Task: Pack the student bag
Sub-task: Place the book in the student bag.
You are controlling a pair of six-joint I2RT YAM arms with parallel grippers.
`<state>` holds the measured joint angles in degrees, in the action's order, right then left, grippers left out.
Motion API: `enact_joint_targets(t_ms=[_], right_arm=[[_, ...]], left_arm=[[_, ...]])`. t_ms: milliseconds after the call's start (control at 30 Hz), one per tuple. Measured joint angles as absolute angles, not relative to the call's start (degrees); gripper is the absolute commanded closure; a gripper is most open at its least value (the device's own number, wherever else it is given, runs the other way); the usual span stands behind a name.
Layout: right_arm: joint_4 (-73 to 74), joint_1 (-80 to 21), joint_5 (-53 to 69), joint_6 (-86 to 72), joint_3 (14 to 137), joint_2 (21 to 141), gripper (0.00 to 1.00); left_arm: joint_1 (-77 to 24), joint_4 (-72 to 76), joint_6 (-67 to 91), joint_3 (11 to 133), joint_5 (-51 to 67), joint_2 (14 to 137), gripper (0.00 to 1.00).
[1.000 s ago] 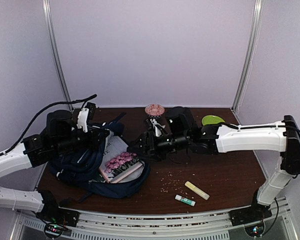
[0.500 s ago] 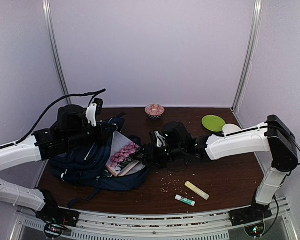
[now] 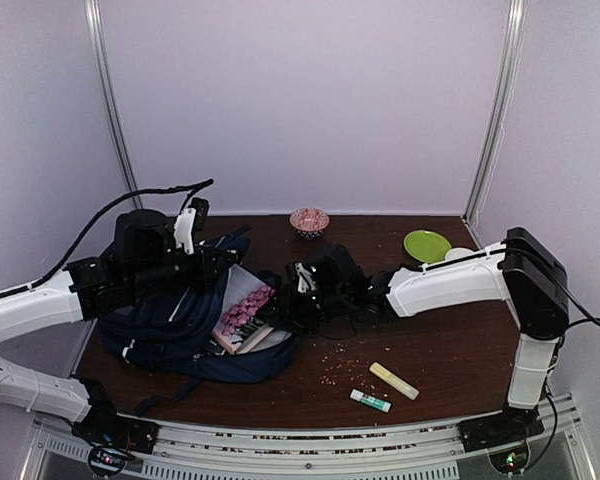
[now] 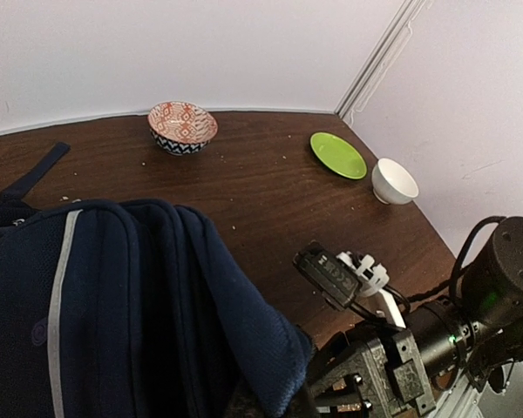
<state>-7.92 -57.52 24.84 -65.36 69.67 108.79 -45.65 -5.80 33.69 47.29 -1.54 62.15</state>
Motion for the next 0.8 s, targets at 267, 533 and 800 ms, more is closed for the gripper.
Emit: enact_joint_targets(t_ms=[267, 533, 800], right_arm=[[-6.81, -57.1, 25.85, -64.93, 74.78, 109.45, 0.87], [-3.77, -56.18, 26.94, -64.07, 80.86, 110.89, 0.95], [0.56, -54.92, 28.08, -61.82, 87.53, 115.7, 0.79]], left_arm=[[-45.43, -6.66, 32.69, 47.27, 2.85, 62.11, 1.0], [-45.5, -7.46, 32.23, 46.17, 6.09, 60.07, 1.0], [-45.76, -7.68, 32.03, 45.08, 7.75, 58.22, 1.0]])
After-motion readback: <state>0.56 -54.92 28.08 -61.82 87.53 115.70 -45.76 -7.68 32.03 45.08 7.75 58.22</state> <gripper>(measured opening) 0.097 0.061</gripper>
